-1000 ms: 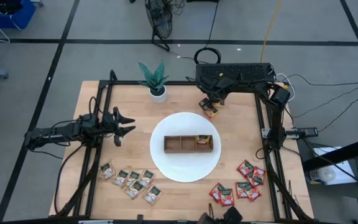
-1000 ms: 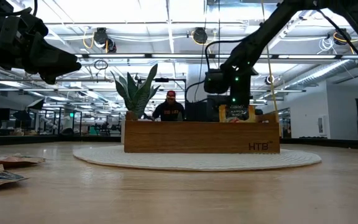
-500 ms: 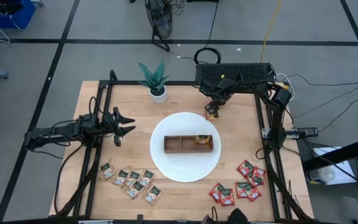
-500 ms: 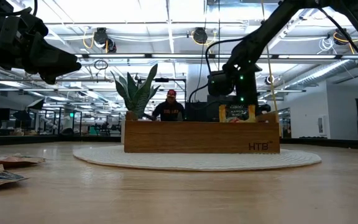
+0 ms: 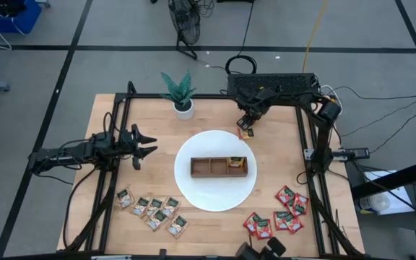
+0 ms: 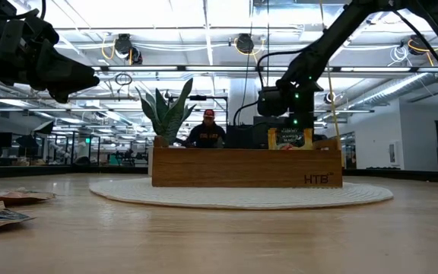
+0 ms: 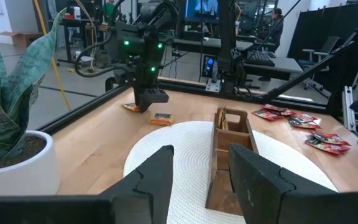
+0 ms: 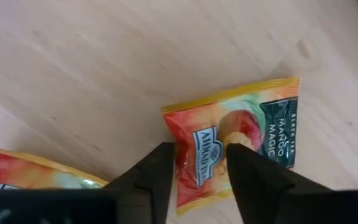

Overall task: Pick & Place Tea
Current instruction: Put the yellow tea bag into the right section of the wooden organizer

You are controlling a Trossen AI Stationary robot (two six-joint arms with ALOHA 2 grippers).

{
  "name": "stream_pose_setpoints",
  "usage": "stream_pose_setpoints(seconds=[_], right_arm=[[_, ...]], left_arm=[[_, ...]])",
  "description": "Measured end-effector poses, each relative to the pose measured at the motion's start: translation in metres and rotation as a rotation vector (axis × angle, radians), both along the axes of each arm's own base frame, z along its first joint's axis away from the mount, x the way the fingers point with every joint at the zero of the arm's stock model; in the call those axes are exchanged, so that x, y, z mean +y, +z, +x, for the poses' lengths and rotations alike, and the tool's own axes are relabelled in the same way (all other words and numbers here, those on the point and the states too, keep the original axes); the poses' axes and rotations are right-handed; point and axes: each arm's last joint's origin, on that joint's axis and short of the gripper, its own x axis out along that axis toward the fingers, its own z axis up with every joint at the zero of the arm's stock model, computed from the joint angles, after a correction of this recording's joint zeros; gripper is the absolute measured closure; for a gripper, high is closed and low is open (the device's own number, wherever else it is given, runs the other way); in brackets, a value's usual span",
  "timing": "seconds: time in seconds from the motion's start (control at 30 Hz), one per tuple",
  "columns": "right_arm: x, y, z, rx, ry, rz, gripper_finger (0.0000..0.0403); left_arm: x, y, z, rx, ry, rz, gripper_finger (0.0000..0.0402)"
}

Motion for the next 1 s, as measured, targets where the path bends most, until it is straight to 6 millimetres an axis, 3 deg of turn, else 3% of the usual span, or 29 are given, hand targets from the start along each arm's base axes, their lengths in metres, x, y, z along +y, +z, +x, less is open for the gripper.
stream_pose_setpoints(seconds=[0.3, 0.47, 0.53, 0.63, 0.83, 1.0], right_arm=[[0.009, -0.016, -0.011, 0.079, 0.029, 0.010, 0.0390], [0.033, 0.001, -0.002, 0.167, 0.119, -0.112, 0.0398], [0.051, 0.016, 0.001, 0.186, 0.164, -0.164, 0.0400], [0.086, 0.056, 0.009, 0.112, 0.189, -0.298, 0.0401], [0.185, 0.112, 0.011, -0.139, 0.327, -0.469, 0.0402], [0.261, 0.119, 0.015, -0.369, 0.509, -0.522, 0.0402]], left_arm=[[0.000, 0.000, 0.000, 0.000, 0.000, 0.000, 0.0245], [0.000, 0.000, 0.000, 0.000, 0.000, 0.000, 0.0245], [0.000, 0.000, 0.000, 0.000, 0.000, 0.000, 0.0245], [0.000, 0.000, 0.000, 0.001, 0.000, 0.000, 0.0245], [0.000, 0.000, 0.000, 0.000, 0.000, 0.000, 0.0245], [0.000, 0.000, 0.000, 0.000, 0.000, 0.000, 0.0245]])
